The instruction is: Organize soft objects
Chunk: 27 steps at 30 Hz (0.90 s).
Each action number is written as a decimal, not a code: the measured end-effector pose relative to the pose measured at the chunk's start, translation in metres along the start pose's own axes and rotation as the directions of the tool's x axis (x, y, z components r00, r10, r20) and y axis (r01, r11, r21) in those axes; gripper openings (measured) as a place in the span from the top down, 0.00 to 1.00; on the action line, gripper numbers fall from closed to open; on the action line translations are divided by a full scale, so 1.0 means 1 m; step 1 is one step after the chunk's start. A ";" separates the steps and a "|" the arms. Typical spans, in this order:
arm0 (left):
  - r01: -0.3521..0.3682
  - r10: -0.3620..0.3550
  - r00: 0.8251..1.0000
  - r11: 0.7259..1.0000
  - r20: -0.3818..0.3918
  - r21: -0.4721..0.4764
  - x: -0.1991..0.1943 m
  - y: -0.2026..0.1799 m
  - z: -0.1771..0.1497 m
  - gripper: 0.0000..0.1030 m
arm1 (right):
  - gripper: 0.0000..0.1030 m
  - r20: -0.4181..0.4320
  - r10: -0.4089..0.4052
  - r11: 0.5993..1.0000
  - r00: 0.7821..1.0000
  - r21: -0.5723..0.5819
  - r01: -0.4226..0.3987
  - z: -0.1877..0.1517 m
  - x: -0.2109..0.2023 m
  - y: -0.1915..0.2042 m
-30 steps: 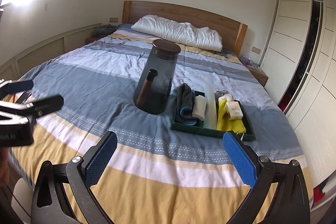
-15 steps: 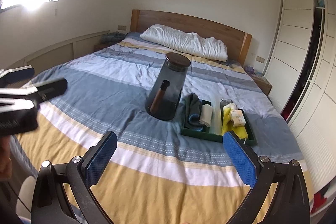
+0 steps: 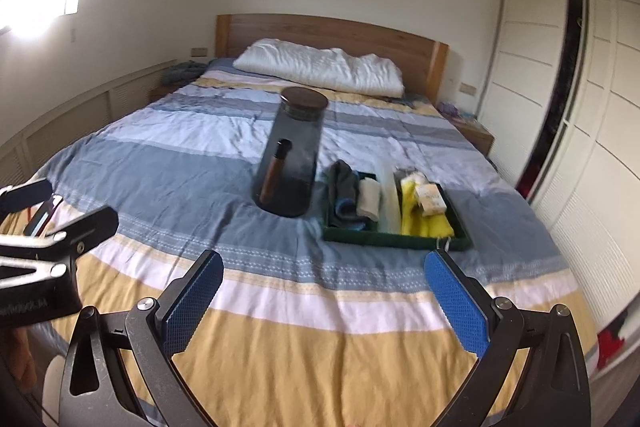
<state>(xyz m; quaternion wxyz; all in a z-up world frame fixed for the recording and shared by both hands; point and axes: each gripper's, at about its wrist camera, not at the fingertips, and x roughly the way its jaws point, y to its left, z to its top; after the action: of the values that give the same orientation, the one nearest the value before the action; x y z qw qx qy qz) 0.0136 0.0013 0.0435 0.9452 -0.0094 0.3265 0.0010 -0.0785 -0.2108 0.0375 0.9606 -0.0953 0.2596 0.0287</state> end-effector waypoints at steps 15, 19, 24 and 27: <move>0.056 -0.048 0.994 0.995 -0.094 0.085 0.019 -0.022 -0.023 0.02 | 0.00 -0.088 -0.104 0.994 0.991 0.028 0.107 -0.006 0.013 -0.001; 0.061 -0.052 0.993 0.995 -0.103 0.083 0.020 -0.020 -0.023 0.02 | 0.00 -0.100 -0.088 0.995 0.991 0.042 0.092 -0.005 0.015 -0.003; 0.053 -0.043 0.993 0.994 -0.106 0.092 0.020 -0.015 -0.024 0.02 | 0.00 -0.112 -0.034 0.997 0.993 0.068 0.042 -0.006 0.019 -0.004; 0.033 -0.021 0.994 0.993 -0.107 0.110 0.020 -0.011 -0.027 0.02 | 0.00 -0.120 -0.021 0.998 0.992 0.063 0.029 -0.010 0.023 -0.001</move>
<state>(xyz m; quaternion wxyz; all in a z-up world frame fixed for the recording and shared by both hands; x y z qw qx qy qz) 0.0131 -0.0106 0.0097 0.9256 0.0390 0.3752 -0.0305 -0.0638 -0.2136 0.0177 0.9461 -0.0688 0.3163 0.0025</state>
